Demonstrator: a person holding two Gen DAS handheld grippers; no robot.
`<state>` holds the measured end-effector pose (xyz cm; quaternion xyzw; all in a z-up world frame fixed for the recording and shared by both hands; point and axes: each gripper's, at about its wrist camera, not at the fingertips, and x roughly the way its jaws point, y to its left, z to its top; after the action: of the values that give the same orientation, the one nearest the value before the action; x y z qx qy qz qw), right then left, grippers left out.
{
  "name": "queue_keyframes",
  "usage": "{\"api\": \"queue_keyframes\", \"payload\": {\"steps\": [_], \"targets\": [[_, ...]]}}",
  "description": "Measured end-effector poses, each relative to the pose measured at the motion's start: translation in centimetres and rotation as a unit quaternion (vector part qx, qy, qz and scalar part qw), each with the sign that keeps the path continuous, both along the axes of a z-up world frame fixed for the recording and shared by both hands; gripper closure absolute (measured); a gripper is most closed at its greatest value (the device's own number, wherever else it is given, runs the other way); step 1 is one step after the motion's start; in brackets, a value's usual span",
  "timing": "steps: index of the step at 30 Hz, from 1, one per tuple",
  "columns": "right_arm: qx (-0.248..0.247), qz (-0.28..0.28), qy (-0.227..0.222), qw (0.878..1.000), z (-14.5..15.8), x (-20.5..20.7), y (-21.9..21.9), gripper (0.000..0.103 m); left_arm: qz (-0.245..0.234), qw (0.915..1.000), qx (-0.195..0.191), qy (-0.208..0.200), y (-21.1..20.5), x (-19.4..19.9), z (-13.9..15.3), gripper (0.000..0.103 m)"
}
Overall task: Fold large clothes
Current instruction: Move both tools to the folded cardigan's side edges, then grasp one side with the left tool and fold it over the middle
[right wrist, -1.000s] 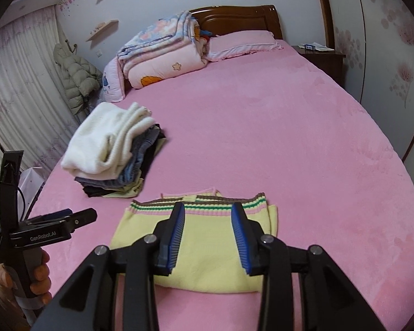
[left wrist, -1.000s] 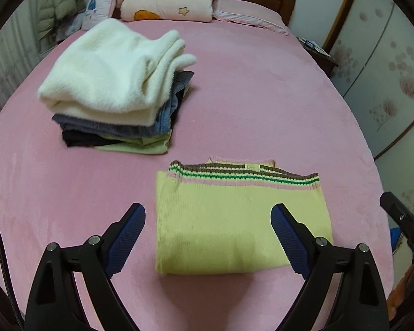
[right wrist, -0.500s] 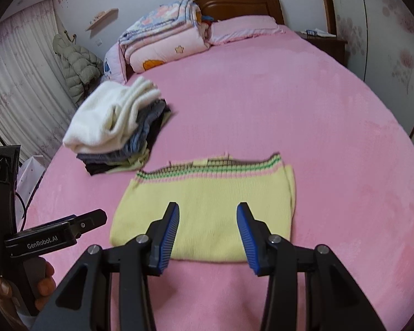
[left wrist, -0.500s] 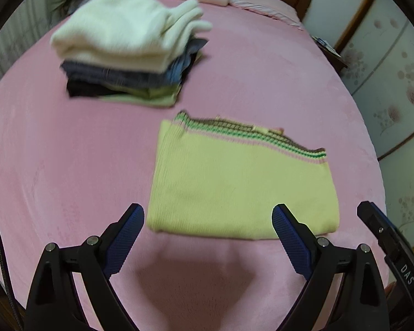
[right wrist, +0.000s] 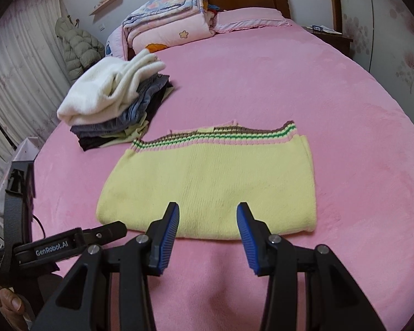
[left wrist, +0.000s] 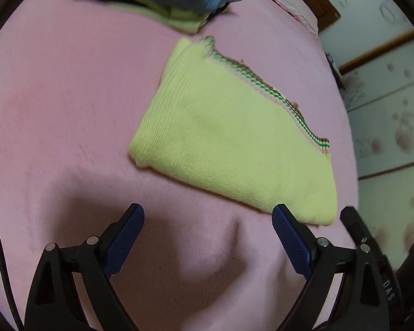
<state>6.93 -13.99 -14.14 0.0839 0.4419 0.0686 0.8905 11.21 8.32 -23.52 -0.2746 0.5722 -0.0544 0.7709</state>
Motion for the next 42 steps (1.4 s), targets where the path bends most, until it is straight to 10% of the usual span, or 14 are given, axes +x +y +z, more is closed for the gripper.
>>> {"api": "queue_keyframes", "payload": {"steps": [7,19,23,30,42], "targets": [[-0.003,0.007,-0.002,1.000,-1.5,0.2,0.6,0.060,0.035,0.9947,-0.074,-0.063,1.2,0.5,-2.4,0.010],[-0.023,0.007,-0.021,1.000,-2.9,2.2,1.9,0.067,0.053,0.9871,-0.081,-0.128,-0.1,4.5,-2.4,0.012],[-0.040,0.007,-0.010,0.999,-3.9,3.4,2.7,0.090,0.042,0.9874,-0.040,-0.147,-1.1,5.0,-1.2,0.037],[-0.049,0.017,-0.002,0.999,-5.6,4.2,4.0,0.098,-0.015,0.9785,0.055,-0.198,-3.2,5.3,1.8,0.085],[0.007,0.004,0.042,0.999,-8.9,4.7,1.7,0.103,-0.113,0.9508,0.043,-0.285,-6.6,3.4,5.6,0.092]]}}
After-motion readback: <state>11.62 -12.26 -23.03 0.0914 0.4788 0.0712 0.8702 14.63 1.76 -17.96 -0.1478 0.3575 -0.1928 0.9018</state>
